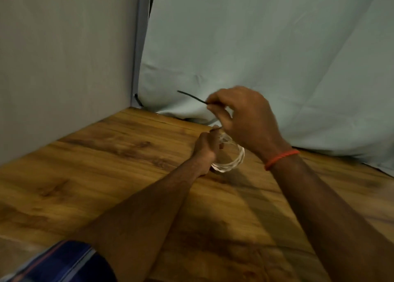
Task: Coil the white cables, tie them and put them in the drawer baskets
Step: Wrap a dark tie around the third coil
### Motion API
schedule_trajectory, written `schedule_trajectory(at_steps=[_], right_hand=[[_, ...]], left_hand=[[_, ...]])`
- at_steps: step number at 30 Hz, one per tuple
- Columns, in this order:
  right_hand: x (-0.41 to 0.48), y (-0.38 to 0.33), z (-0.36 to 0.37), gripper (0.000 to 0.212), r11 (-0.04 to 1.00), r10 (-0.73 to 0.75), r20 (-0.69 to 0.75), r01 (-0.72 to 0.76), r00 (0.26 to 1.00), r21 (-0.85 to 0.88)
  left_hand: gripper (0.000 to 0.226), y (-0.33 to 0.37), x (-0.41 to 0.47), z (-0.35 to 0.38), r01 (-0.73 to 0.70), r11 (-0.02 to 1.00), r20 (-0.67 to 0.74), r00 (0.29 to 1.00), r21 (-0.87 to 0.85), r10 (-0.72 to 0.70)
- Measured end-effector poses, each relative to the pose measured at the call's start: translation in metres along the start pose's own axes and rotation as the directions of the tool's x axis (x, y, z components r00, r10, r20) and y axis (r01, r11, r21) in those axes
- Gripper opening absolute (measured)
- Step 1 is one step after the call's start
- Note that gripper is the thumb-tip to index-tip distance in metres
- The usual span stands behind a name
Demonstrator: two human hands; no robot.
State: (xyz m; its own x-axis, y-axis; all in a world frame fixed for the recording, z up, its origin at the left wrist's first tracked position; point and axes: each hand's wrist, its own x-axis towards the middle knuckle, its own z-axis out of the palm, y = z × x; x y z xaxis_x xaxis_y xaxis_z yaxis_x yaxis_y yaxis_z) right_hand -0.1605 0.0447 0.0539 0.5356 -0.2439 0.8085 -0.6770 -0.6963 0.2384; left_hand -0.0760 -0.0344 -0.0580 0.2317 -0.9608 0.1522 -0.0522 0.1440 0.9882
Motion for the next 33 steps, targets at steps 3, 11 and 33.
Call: schedule_trajectory(at_steps=[3,11,33], right_hand=[[-0.033,0.023,-0.013,0.011,0.994,0.078,-0.087,-0.084,0.993,-0.069],[-0.057,0.063,-0.043,0.004,0.785,0.613,-0.499,-0.398,0.613,0.475],[-0.078,0.043,-0.015,0.02,0.928,0.374,0.316,-0.35,0.872,-0.132]], left_hand=[[0.033,0.005,-0.006,0.001,0.022,0.999,0.019,1.0,-0.04,-0.021],[0.037,0.001,-0.001,-0.001,0.038,0.99,0.056,0.998,-0.14,-0.03],[0.039,0.011,0.005,-0.007,-0.041,0.991,-0.211,0.977,-0.128,0.013]])
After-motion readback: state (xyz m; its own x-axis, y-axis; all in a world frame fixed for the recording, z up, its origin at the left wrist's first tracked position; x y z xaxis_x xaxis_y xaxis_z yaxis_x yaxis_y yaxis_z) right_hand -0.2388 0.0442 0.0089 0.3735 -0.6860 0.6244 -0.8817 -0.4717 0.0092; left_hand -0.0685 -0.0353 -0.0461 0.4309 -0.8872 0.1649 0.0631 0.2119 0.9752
